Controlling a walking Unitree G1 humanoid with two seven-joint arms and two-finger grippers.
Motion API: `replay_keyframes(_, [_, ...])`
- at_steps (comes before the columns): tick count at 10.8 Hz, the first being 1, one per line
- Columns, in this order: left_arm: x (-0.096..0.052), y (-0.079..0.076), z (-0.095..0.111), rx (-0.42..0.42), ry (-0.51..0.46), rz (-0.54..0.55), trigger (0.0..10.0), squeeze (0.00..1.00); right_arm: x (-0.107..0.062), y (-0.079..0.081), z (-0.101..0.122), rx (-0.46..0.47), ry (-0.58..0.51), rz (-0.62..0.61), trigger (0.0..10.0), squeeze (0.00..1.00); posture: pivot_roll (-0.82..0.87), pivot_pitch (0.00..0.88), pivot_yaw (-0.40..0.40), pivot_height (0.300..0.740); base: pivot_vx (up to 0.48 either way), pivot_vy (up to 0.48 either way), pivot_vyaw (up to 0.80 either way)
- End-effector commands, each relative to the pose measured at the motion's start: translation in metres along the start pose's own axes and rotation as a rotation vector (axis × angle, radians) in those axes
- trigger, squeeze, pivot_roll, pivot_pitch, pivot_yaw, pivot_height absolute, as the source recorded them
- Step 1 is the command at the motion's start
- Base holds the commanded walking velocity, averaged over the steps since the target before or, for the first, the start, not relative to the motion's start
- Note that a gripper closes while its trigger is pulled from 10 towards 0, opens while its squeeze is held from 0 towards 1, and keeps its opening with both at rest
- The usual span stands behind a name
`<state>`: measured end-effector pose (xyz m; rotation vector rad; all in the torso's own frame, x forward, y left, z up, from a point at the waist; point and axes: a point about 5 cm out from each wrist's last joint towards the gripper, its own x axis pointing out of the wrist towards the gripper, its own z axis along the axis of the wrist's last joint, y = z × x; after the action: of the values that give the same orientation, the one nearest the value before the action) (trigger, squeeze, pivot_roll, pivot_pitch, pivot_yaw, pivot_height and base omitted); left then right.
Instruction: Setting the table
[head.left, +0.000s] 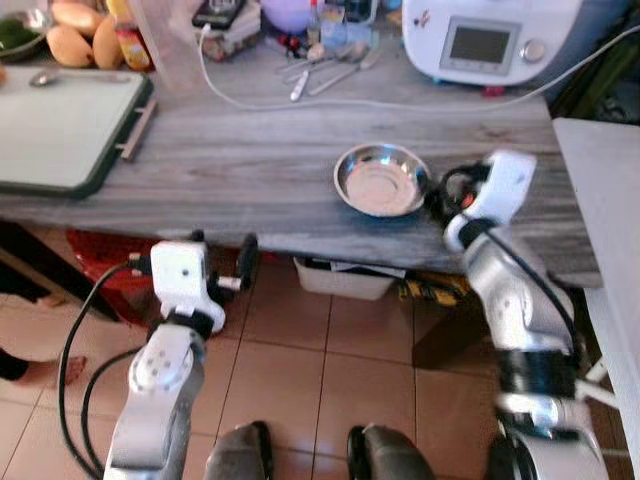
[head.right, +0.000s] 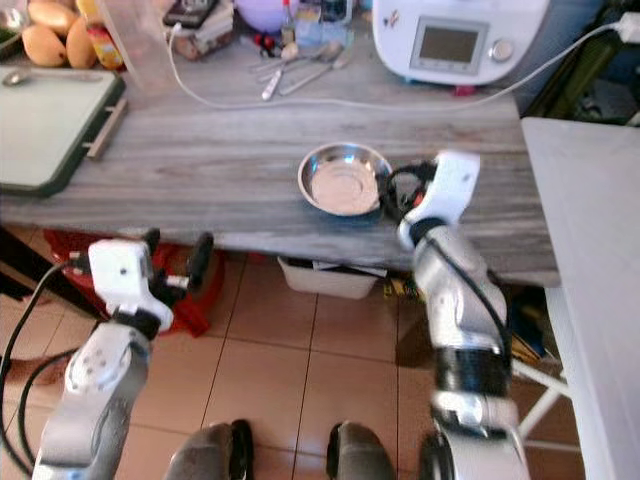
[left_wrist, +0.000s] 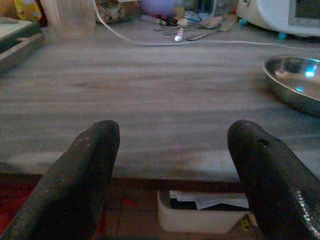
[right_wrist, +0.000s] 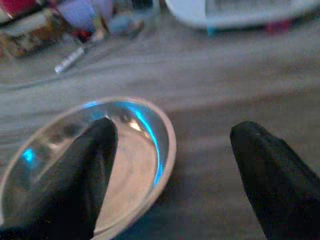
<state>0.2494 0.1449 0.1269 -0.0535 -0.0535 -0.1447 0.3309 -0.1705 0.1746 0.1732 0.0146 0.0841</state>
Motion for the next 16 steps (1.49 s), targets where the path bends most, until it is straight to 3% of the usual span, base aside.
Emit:
replay_keyframes(1, [0.001,0.007,-0.003,0.003,0.019,0.037,10.0,0.0,-0.009,0.009,0.0,-0.038,-0.034,0.021,10.0,1.0,-0.05,0.126,0.012,0.74,0.0,0.0,0.0])
replay_keyframes(2, [0.003,0.007,-0.002,0.006,0.012,0.04,10.0,0.0,-0.021,0.016,-0.003,-0.156,-0.084,0.031,10.0,1.0,-0.05,0.122,0.014,0.74,0.0,0.0,0.0])
replay_keyframes(4, [0.002,0.006,-0.004,0.006,0.018,0.041,10.0,0.0,-0.038,0.023,-0.016,-0.196,-0.098,0.05,10.0,1.0,-0.05,0.101,0.014,0.74,0.0,0.0,0.0])
replay_keyframes(5, [0.003,0.007,-0.006,0.004,0.02,0.046,10.0,0.0,-0.045,0.021,-0.022,-0.322,-0.124,-0.017,10.0,1.0,-0.05,0.085,0.015,0.74,0.0,0.0,0.0])
replay_keyframes(6, [0.003,0.008,-0.007,0.002,0.024,0.05,10.0,0.0,-0.054,0.025,-0.028,-0.232,-0.107,0.071,10.0,0.76,-0.05,0.072,0.017,0.74,0.0,0.0,0.0])
replay_keyframes(7, [0.005,0.007,-0.007,0.001,0.025,0.047,10.0,0.0,-0.058,0.024,-0.032,-0.21,-0.097,0.077,10.0,0.0,-0.06,0.063,0.019,0.74,0.0,0.0,0.0])
replay_keyframes(10, [0.005,0.007,-0.009,-0.003,0.028,0.045,10.0,0.0,-0.059,0.012,-0.033,-0.201,-0.107,0.005,10.0,0.0,-0.06,0.06,0.016,0.74,0.0,0.0,0.0])
replay_keyframes(14, [0.004,0.004,-0.012,-0.009,0.039,0.041,10.0,0.0,-0.059,0.011,-0.042,-0.167,-0.071,-0.021,10.0,0.0,-0.06,0.058,0.016,0.74,-0.136,0.0,0.0])
replay_keyframes(16, [0.004,0.004,-0.012,-0.01,0.038,0.037,10.0,0.0,-0.056,0.009,-0.045,-0.223,-0.049,-0.039,10.0,0.0,-0.06,0.061,0.017,0.74,-0.289,0.0,0.0])
